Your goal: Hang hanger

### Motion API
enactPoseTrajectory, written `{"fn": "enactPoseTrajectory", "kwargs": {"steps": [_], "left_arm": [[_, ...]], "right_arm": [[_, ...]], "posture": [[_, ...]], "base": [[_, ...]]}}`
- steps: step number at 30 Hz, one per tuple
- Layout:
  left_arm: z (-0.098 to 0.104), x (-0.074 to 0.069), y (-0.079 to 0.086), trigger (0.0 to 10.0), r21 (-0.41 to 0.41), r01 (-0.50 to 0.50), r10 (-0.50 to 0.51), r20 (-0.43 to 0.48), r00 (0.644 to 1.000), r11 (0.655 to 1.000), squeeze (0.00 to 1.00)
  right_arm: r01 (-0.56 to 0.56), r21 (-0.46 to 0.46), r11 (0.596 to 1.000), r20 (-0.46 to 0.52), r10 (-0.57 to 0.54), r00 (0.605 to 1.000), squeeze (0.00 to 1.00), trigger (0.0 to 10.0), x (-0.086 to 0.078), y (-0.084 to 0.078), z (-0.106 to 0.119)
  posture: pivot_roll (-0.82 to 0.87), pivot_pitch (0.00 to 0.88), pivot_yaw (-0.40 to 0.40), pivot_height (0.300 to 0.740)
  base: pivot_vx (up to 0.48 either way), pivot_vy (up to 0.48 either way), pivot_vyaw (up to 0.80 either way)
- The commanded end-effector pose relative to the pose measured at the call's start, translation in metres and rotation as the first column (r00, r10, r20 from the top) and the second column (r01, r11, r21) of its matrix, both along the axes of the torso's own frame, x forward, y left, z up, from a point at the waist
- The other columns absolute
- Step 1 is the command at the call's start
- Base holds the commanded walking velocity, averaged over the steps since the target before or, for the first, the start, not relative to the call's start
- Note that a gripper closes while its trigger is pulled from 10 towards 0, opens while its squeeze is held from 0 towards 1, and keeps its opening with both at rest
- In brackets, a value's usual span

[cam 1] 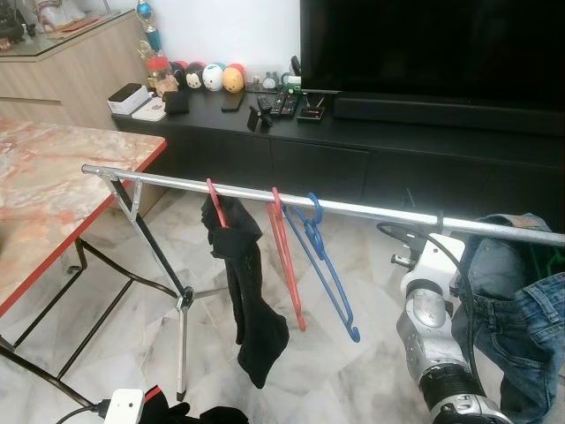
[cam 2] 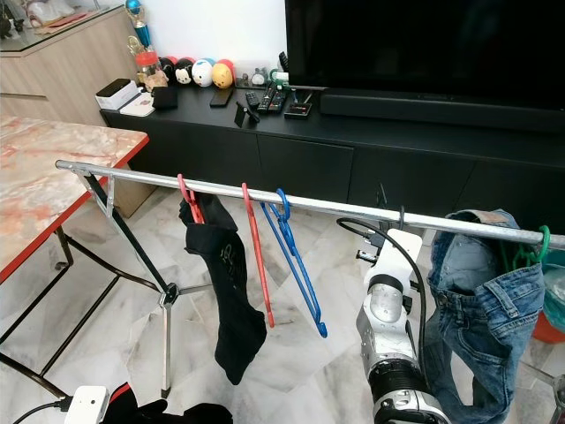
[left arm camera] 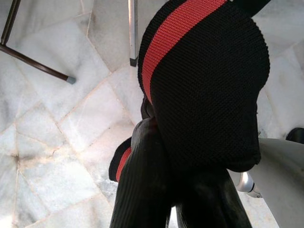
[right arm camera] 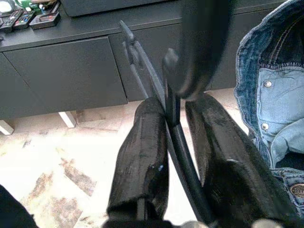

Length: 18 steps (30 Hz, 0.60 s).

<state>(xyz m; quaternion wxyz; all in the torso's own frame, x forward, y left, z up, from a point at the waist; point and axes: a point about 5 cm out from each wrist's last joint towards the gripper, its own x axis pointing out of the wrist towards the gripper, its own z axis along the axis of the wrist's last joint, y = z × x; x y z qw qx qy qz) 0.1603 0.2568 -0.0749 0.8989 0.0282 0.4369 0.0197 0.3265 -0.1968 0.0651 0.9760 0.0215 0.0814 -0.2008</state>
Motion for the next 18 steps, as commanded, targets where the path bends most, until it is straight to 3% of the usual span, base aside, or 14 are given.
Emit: {"fn": "enactPoseTrajectory", "kwargs": {"steps": [1, 5, 6, 18], "left_arm": [[-0.0004, -0.0039, 0.0048, 10.0, 0.02, 0.018, -0.017, -0.025, 1.0, 1.0, 0.0], [-0.0005, -0.0042, 0.0046, 10.0, 0.018, 0.016, -0.016, -0.024, 1.0, 1.0, 0.0], [-0.0006, -0.0043, 0.0045, 10.0, 0.018, 0.017, -0.016, -0.025, 1.0, 1.0, 0.0], [-0.0008, -0.0049, 0.0045, 10.0, 0.017, 0.018, -0.017, -0.026, 1.0, 1.0, 0.0]], "right_arm": [[-0.006, 0.021, 1.0, -0.077, 0.008, 0.997, 1.0, 10.0, -0.008, 0.0052, -0.0169], [-0.001, 0.017, 1.0, -0.072, 0.002, 0.997, 0.98, 10.0, -0.0082, 0.0047, -0.0164], [-0.002, 0.016, 1.0, -0.07, 0.003, 0.998, 0.0, 10.0, -0.0083, 0.0046, -0.0162], [-0.001, 0.006, 1.0, -0.016, 0.001, 1.0, 0.0, 10.0, -0.0055, 0.0034, -0.007]], "posture": [[0.1, 0.009, 0.121, 0.74], [0.1, 0.007, 0.119, 0.74], [0.1, 0.007, 0.119, 0.74], [0.1, 0.011, 0.119, 0.74]], "base": [[0.0, 0.0, 0.0], [0.0, 0.0, 0.0], [0.0, 0.0, 0.0], [0.0, 0.0, 0.0]]}}
